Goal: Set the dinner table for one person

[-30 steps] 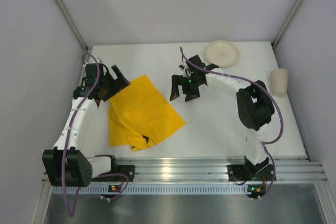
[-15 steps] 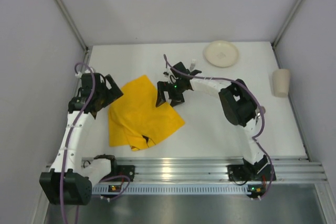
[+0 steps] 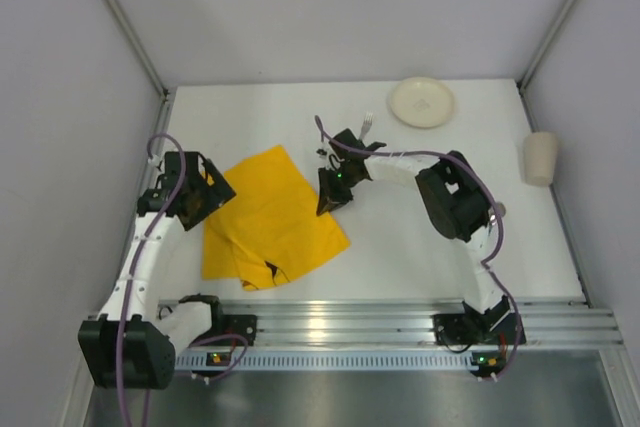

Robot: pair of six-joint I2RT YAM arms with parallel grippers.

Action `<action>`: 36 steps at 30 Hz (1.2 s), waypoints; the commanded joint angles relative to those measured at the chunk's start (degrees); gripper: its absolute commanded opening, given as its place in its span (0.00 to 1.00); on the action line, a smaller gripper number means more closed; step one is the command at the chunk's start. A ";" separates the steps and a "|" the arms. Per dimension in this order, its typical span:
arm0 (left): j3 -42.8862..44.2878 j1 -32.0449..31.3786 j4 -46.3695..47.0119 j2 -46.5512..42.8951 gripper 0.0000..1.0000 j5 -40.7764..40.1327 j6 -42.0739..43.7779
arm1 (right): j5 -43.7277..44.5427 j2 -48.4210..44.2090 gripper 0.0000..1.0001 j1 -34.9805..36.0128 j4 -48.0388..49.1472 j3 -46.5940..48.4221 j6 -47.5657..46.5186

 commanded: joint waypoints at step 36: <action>-14.80 -10.76 23.11 27.28 0.00 6.95 -4.36 | 14.19 -14.57 0.00 -10.88 -5.25 -24.15 -4.90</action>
